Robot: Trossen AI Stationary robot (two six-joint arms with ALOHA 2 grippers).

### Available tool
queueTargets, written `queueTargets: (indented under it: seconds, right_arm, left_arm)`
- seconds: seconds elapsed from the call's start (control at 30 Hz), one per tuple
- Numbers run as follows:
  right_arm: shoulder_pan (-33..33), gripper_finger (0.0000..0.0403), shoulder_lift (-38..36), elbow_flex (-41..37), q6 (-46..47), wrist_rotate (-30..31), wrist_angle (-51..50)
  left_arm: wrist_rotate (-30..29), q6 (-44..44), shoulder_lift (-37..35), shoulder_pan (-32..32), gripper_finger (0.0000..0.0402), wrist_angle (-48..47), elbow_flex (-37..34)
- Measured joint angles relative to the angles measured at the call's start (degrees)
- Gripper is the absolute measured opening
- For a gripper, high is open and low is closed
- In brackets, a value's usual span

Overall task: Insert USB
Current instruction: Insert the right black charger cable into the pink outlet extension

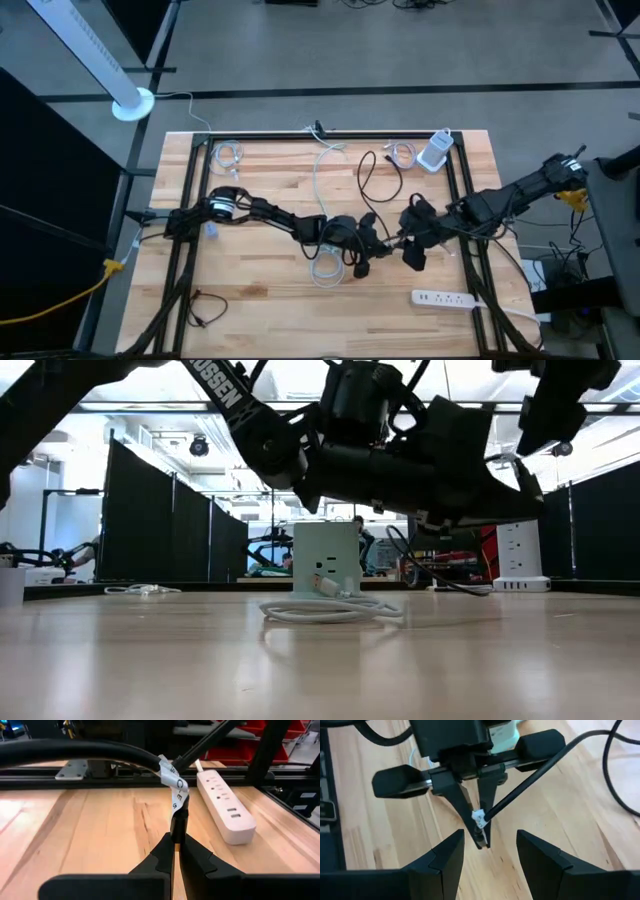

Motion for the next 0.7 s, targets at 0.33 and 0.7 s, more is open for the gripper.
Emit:
queueTargets:
  seconds: [0.33, 0.7]
  right_arm:
    - [-1.11, 0.0165, 7.75, 0.00, -10.23, -6.07, 3.90]
    - [-1.67, 0.0152, 12.92, 0.62, -15.81, -7.30, 4.11]
  left_arm:
    - [-0.92, -0.24, 0.60, -0.40, 0.0005, 0.03, 0.00]
    - [-1.01, -0.24, 0.62, -0.38, 0.0005, -0.45, 0.00]
